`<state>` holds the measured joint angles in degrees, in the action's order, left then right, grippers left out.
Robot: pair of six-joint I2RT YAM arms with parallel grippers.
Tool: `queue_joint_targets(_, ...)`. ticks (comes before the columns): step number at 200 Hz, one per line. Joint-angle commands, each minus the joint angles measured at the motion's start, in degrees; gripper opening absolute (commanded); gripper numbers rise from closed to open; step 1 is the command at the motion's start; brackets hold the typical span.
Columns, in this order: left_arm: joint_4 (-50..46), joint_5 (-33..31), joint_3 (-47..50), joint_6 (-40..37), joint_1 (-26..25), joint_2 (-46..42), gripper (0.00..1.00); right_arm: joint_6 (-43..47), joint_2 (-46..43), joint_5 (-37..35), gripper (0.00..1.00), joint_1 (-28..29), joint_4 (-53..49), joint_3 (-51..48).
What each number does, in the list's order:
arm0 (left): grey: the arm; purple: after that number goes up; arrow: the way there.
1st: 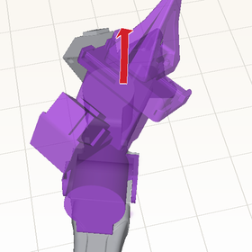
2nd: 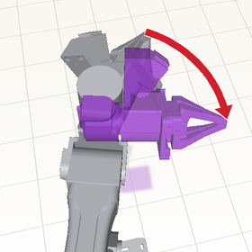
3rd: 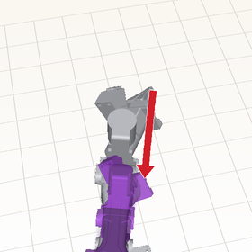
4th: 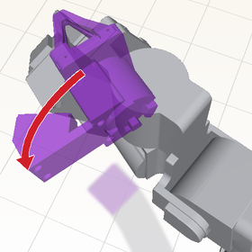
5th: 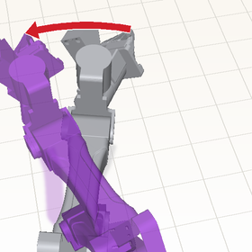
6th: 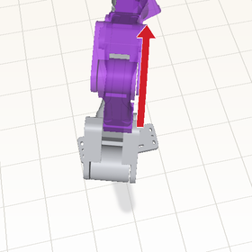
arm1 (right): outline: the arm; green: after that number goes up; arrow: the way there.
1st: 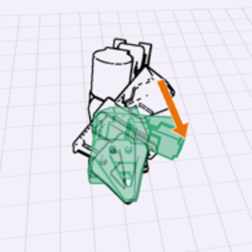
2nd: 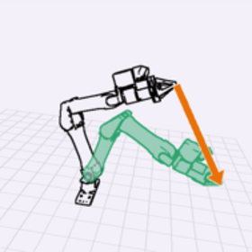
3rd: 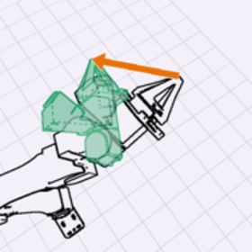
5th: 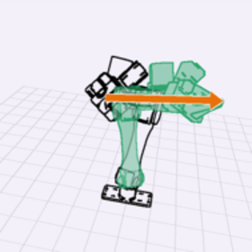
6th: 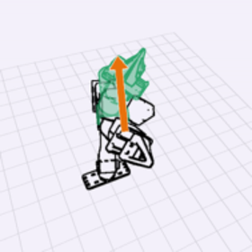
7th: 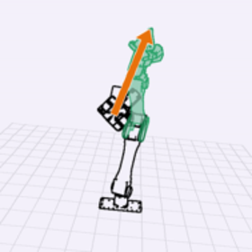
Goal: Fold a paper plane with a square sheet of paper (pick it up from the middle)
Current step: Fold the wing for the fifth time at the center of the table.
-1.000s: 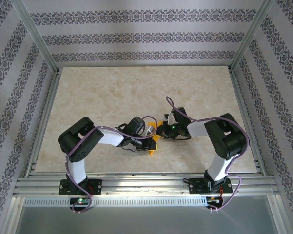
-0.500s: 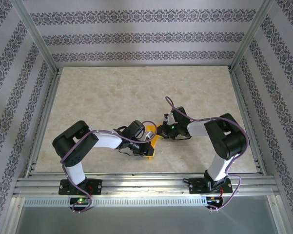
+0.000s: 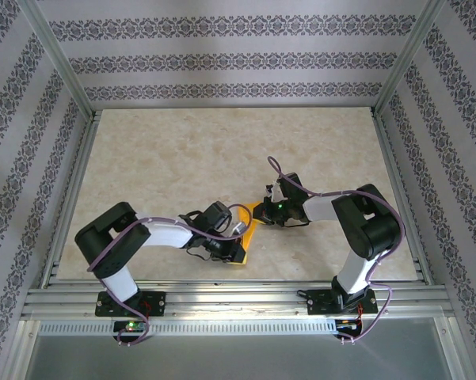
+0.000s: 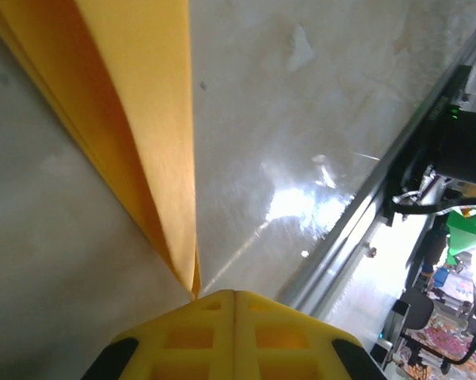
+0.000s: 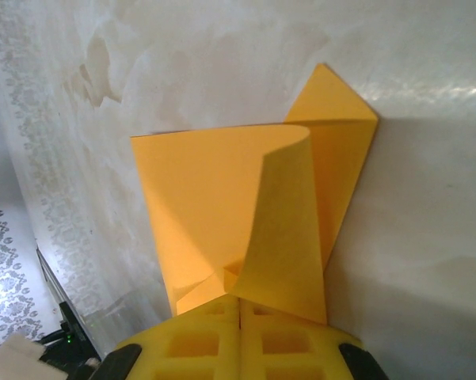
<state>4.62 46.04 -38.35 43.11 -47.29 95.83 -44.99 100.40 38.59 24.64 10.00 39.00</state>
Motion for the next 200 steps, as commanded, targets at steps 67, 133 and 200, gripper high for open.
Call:
queue_joint_targets(67,7.14,-5.02,-7.09,3.53,5.71,0.65,0.04,0.92,3.35,-6.63,0.04,1.37,-3.8,-1.31)
queue_joint_targets(133,1.31,-9.78,-15.73,-0.24,5.91,10.76,0.04,0.53,3.27,-5.94,0.05,1.46,-3.32,-1.52)
queue_joint_targets(200,-3.53,-14.31,-10.78,-4.07,5.95,12.04,0.0,-0.1,-1.51,-4.88,0.13,0.55,-2.9,-1.22)
